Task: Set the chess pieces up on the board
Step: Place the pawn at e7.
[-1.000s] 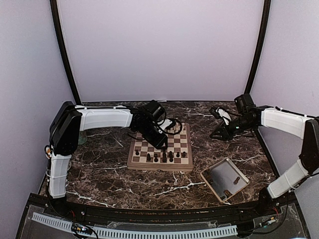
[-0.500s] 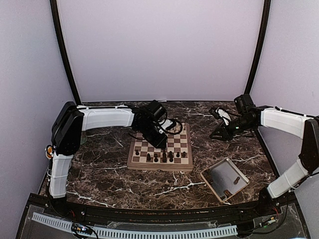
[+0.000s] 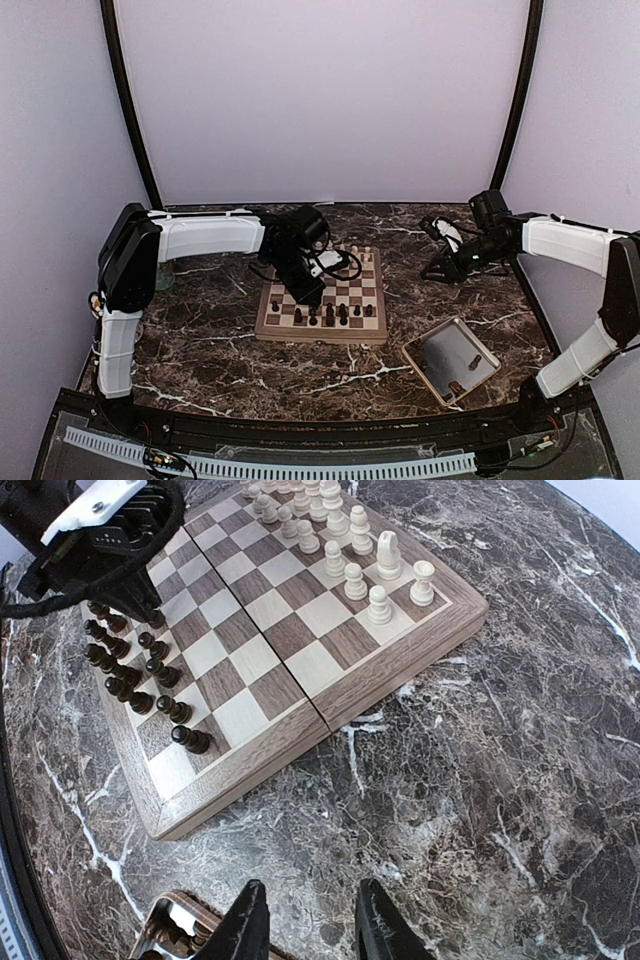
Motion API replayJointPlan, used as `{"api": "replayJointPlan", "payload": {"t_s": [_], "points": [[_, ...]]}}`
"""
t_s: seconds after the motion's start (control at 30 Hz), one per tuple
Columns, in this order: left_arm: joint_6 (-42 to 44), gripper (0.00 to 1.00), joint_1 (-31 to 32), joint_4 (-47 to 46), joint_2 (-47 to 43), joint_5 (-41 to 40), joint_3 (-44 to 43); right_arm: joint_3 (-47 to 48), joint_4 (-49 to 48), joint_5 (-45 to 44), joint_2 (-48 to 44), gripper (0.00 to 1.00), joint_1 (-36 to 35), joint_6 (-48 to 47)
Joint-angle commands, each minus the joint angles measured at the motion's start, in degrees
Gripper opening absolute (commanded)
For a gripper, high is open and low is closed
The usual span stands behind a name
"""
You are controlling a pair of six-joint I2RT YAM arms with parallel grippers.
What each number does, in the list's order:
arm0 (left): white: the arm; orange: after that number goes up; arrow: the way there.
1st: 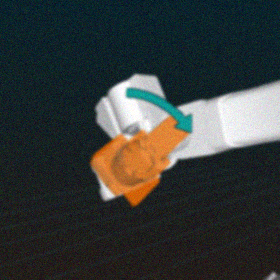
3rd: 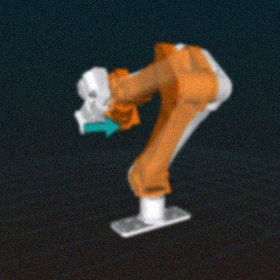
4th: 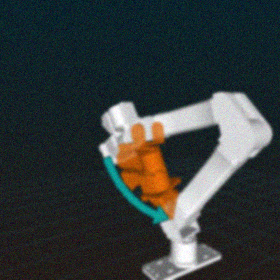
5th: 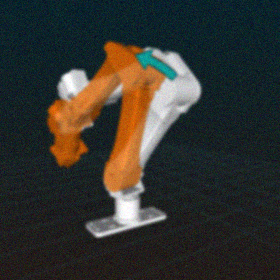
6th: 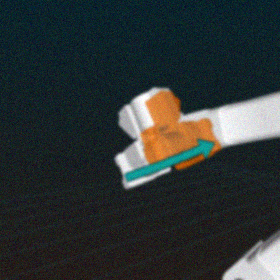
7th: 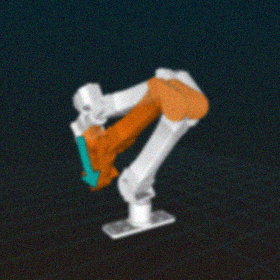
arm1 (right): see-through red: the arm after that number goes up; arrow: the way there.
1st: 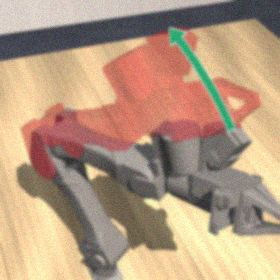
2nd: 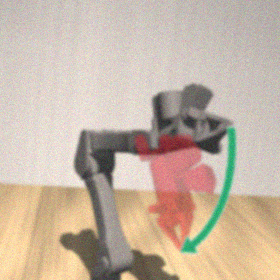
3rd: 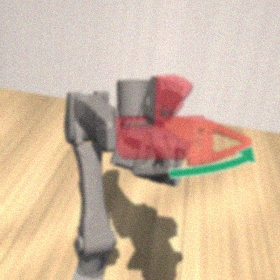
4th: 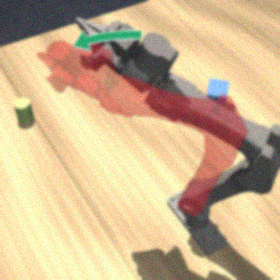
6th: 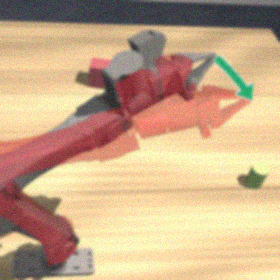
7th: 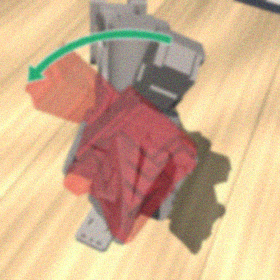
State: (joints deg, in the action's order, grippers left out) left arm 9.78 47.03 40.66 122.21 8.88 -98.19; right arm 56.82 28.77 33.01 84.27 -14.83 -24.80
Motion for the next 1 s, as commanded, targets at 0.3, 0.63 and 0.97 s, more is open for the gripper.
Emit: {"api": "replayJointPlan", "payload": {"t_s": [0.3,0.63,0.97], "points": [[1.99,0.10,-0.07,1.65,-3.74,4.23,2.65,0.57,-0.16,0.53,1.37,0.31,0.36,-0.37],[1.76,0.21,-0.09,1.56,-4.33,1.50,1.61,1.11,0.50,1.21,0.99,0.31,0.33,-0.20],[2.07,0.26,-0.21,1.10,-10.04,-0.48,0.09,5.34,9.55,-3.28,-2.17,0.31,0.42,-3.86]]}}
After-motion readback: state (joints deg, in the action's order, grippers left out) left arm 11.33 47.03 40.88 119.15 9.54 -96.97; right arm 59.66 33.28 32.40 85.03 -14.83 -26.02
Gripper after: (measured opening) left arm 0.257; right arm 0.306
